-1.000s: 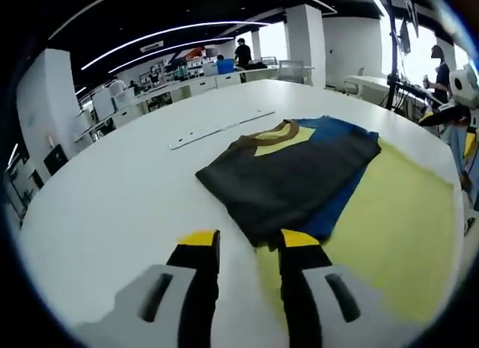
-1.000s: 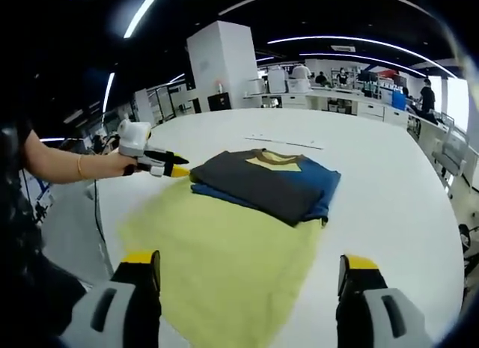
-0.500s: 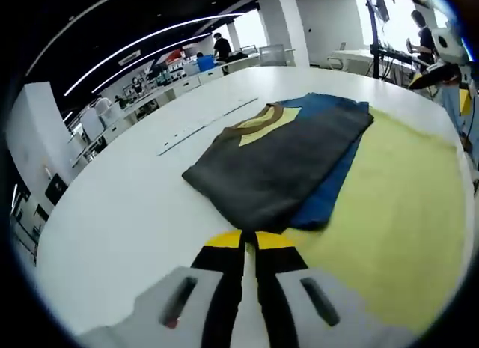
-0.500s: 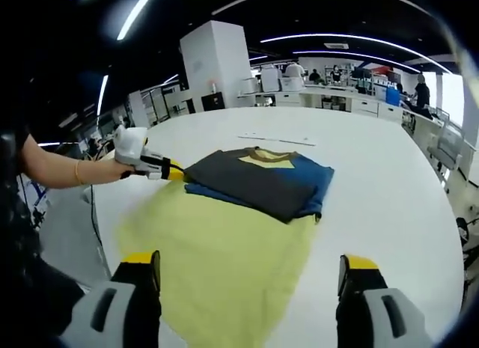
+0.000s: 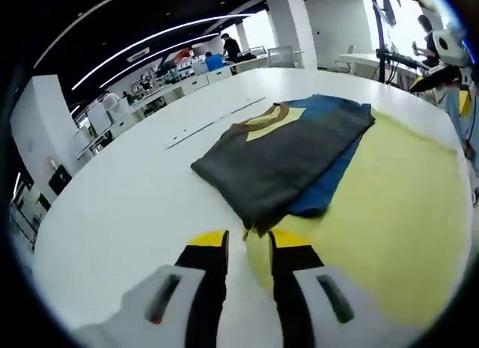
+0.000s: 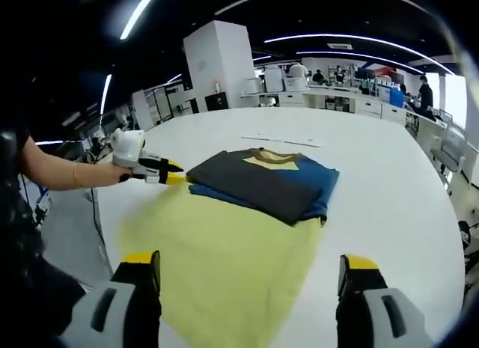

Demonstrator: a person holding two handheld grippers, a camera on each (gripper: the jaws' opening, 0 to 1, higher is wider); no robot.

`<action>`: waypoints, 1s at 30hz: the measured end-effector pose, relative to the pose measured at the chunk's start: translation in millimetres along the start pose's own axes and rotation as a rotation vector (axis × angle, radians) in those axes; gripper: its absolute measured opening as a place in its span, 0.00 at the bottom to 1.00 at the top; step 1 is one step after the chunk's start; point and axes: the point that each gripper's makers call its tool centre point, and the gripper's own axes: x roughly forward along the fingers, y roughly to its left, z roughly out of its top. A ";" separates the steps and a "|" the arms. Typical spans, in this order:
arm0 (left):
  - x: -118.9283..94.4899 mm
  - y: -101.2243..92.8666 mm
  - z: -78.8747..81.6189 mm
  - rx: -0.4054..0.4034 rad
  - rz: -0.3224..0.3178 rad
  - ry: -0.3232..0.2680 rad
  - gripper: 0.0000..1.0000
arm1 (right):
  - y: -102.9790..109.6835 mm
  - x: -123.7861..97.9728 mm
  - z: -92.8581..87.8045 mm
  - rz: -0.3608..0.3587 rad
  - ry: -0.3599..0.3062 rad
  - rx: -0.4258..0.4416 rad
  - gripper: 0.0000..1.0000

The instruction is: Fold the garment on the visible template until the final outline fits inside the template.

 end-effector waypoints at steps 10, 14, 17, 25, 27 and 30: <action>-38.9 -25.1 -9.5 -0.109 -0.132 -0.010 0.51 | 17.0 -4.7 -14.7 0.092 0.066 -0.044 0.99; -57.4 -36.7 -19.2 -0.111 -0.169 0.014 0.66 | 25.2 -6.6 -24.1 0.125 0.092 -0.063 0.99; -68.7 -45.1 -22.1 -0.121 -0.194 0.019 0.73 | 30.6 -7.8 -32.7 0.146 0.119 -0.080 0.99; -89.9 -80.7 -31.4 -0.105 -0.300 0.039 0.78 | 37.2 -9.6 -44.9 0.174 0.150 -0.170 0.97; -94.6 -90.1 -38.1 -0.074 -0.328 0.057 0.77 | 41.8 -10.4 -50.4 0.194 0.171 -0.199 0.96; -101.4 -97.4 -46.5 -0.034 -0.346 0.080 0.73 | 44.2 -11.6 -61.0 0.208 0.209 -0.237 0.90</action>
